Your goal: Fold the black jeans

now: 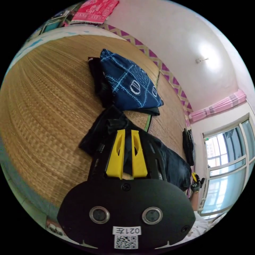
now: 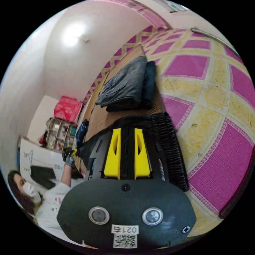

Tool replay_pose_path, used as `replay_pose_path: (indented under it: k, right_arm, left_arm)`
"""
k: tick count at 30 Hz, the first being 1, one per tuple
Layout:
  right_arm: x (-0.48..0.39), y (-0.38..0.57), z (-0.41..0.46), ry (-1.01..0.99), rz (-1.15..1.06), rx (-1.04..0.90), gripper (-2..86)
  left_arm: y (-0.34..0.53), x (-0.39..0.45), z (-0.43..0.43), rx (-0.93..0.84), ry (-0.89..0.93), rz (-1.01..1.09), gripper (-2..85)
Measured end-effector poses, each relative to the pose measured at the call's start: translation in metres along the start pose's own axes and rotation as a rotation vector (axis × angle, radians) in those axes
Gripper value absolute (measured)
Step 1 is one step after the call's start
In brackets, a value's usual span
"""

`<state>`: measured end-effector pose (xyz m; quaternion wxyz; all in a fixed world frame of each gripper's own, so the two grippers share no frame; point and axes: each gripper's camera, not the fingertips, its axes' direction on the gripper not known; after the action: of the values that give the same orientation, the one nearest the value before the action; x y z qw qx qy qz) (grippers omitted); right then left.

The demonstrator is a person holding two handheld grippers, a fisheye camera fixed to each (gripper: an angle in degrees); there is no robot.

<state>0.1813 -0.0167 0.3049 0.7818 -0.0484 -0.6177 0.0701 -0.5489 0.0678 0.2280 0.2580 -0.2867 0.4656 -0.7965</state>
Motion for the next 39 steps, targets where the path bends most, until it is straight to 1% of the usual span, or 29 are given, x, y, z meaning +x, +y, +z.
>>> replay_pose_path:
  k: [1, 2, 3, 4, 6, 9, 11, 13, 15, 16, 17, 19, 21, 22, 23, 24, 28, 30, 32, 33, 35, 37, 39]
  right_arm:
    - [-0.013, 0.004, 0.006, -0.006, -0.051, -0.023, 7.3]
    - [-0.043, 0.015, 0.021, -0.025, -0.169, -0.077, 6.9]
    - [-0.076, 0.027, 0.04, -0.041, -0.288, -0.138, 6.7]
    - [-0.092, 0.033, 0.05, -0.048, -0.345, -0.166, 7.0]
    - [-0.154, 0.065, 0.09, -0.067, -0.569, -0.264, 8.2]
    - [-0.209, 0.101, 0.134, -0.07, -0.729, -0.337, 8.9]
    - [-0.228, 0.117, 0.158, -0.073, -0.775, -0.4, 9.1]
    - [-0.241, 0.131, 0.175, -0.078, -0.804, -0.438, 9.3]
    - [-0.248, 0.145, 0.193, -0.064, -0.811, -0.477, 9.4]
    - [-0.249, 0.147, 0.196, -0.062, -0.811, -0.485, 9.5]
    - [-0.252, 0.154, 0.199, -0.058, -0.819, -0.491, 9.5]
    - [-0.258, 0.164, 0.198, -0.043, -0.841, -0.484, 9.5]
    - [-0.265, 0.178, 0.201, -0.015, -0.882, -0.487, 9.8]
    - [-0.267, 0.183, 0.204, -0.011, -0.895, -0.493, 10.0]
    - [-0.271, 0.19, 0.211, -0.001, -0.913, -0.514, 10.3]
    - [-0.274, 0.197, 0.219, 0.018, -0.927, -0.529, 10.7]
    - [-0.288, 0.213, 0.228, 0.108, -0.98, -0.494, 11.4]
    - [-0.297, 0.223, 0.224, 0.159, -1.017, -0.442, 11.5]
    - [-0.304, 0.233, 0.227, 0.182, -1.052, -0.439, 11.4]
    - [-0.308, 0.239, 0.231, 0.21, -1.071, -0.435, 11.1]
    - [-0.314, 0.25, 0.24, 0.253, -1.106, -0.428, 10.5]
    - [-0.319, 0.258, 0.251, 0.311, -1.118, -0.425, 8.3]
    - [-0.325, 0.261, 0.25, 0.338, -1.108, -0.403, 3.3]
  left_arm:
    - [0.009, -0.003, -0.011, 0.051, -0.01, 0.02, 1.8]
    - [0.017, -0.007, -0.02, 0.093, -0.019, 0.031, 1.4]
    - [0.021, -0.008, -0.023, 0.111, -0.018, 0.035, 1.5]
    - [0.026, -0.011, -0.025, 0.124, -0.005, 0.044, 1.6]
    - [0.03, -0.014, -0.022, 0.11, 0.016, 0.046, 2.8]
    - [0.028, -0.017, -0.01, 0.085, 0.05, 0.049, 6.9]
    - [0.017, -0.013, 0.007, 0.031, 0.073, 0.101, 10.2]
    - [0.006, -0.006, 0.022, -0.037, 0.054, 0.165, 10.4]
    - [-0.006, -0.003, 0.03, -0.075, -0.034, 0.193, 6.3]
    - [-0.013, -0.005, 0.027, -0.06, -0.047, 0.171, 2.8]
    - [-0.021, -0.006, 0.019, -0.036, 0.012, 0.152, 0.7]
    - [-0.03, -0.007, 0.004, -0.017, 0.082, 0.142, -0.2]
    - [-0.038, -0.014, 0.0, -0.046, 0.095, 0.102, -0.5]
    - [-0.044, -0.026, 0.009, -0.102, 0.096, 0.056, -0.6]
    - [-0.047, -0.039, 0.022, -0.156, 0.068, -0.007, -0.5]
    - [-0.048, -0.045, 0.026, -0.162, 0.052, -0.028, -0.4]
    - [-0.05, -0.064, 0.029, -0.078, 0.068, -0.062, -0.2]
    - [-0.049, -0.067, 0.02, -0.011, 0.034, -0.061, -0.5]
    - [-0.045, -0.07, 0.008, 0.07, -0.001, -0.047, -0.8]
    - [-0.043, -0.07, 0.006, 0.082, 0.005, -0.038, -0.9]
    - [-0.036, -0.063, 0.003, 0.105, 0.054, 0.021, -0.9]
    - [-0.029, -0.05, 0.005, 0.097, 0.066, 0.092, -0.9]
    - [-0.023, -0.036, 0.011, 0.075, 0.069, 0.165, -0.9]
